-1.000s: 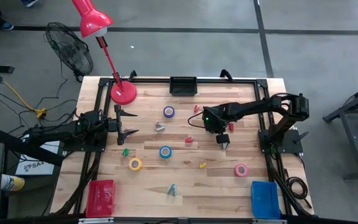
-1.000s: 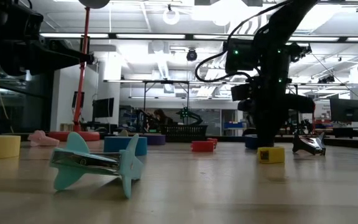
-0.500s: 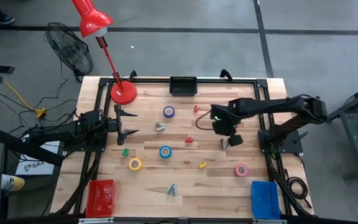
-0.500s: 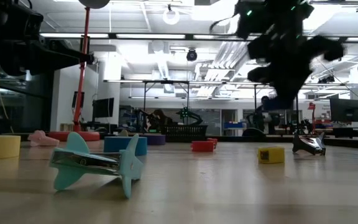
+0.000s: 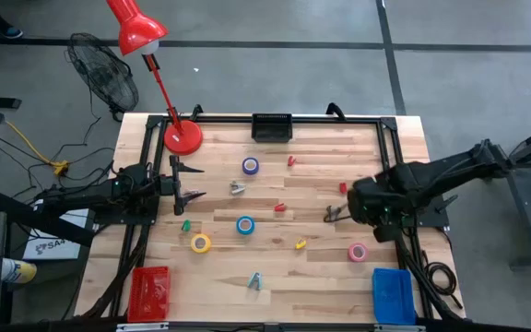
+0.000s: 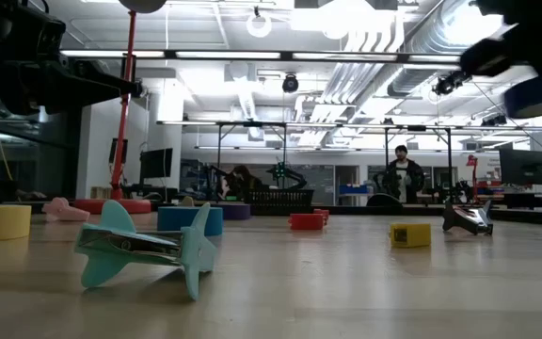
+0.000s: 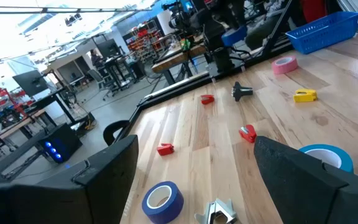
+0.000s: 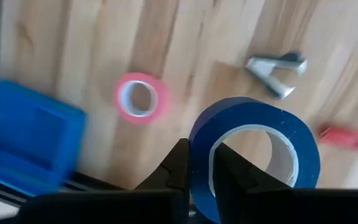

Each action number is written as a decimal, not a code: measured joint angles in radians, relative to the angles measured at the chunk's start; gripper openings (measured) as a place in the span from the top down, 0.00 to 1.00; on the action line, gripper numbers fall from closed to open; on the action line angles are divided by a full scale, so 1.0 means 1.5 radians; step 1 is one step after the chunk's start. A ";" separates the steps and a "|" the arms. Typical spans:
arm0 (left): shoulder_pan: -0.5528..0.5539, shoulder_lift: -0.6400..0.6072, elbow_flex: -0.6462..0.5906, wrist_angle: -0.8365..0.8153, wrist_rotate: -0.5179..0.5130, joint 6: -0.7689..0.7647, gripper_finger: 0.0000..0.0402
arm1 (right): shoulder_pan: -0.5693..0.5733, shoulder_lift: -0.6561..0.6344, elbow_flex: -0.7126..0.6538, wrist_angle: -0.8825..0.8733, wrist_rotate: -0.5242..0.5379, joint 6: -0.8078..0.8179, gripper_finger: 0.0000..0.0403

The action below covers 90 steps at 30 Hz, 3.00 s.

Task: Pick and place Stapler, Stapler remover, tape
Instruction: Put the dark blue tape into the blue basket, then put the pink tape into the blue basket

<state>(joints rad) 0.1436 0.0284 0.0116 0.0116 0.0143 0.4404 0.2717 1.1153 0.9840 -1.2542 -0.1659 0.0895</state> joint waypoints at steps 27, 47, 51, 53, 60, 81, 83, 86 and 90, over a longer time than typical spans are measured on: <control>0.000 0.000 0.000 0.000 0.000 0.000 0.21 | 0.554 0.072 0.000 0.166 0.088 1.167 0.92; 0.000 0.000 0.000 0.000 0.000 0.000 0.21 | 0.605 0.254 0.000 0.292 0.079 1.319 0.88; 0.000 0.000 0.000 0.000 0.000 0.000 0.21 | 0.600 0.255 -0.027 0.308 0.086 1.316 0.89; 0.000 0.000 0.000 0.000 0.000 0.000 0.21 | 0.598 0.255 -0.048 0.320 0.088 1.314 0.91; 0.000 0.000 0.000 0.000 0.000 0.000 0.21 | 0.582 0.255 -0.086 0.339 0.077 1.305 0.85; 0.000 0.000 0.000 0.000 0.000 0.000 0.21 | 0.581 0.158 -0.088 0.357 0.082 1.259 0.55; 0.000 0.000 0.000 0.000 0.000 0.000 0.21 | 0.574 0.133 -0.088 0.363 0.102 1.238 0.55; 0.000 0.000 0.000 0.000 0.000 0.000 0.21 | 0.553 0.103 -0.087 0.364 0.131 1.190 0.55; 0.000 0.000 0.000 0.000 0.000 0.000 0.21 | 0.503 0.089 -0.087 0.365 0.148 1.088 0.55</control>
<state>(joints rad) 0.1436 0.0284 0.0116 0.0120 0.0147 0.4408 1.0263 1.2482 0.8532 -0.7066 0.0556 1.7209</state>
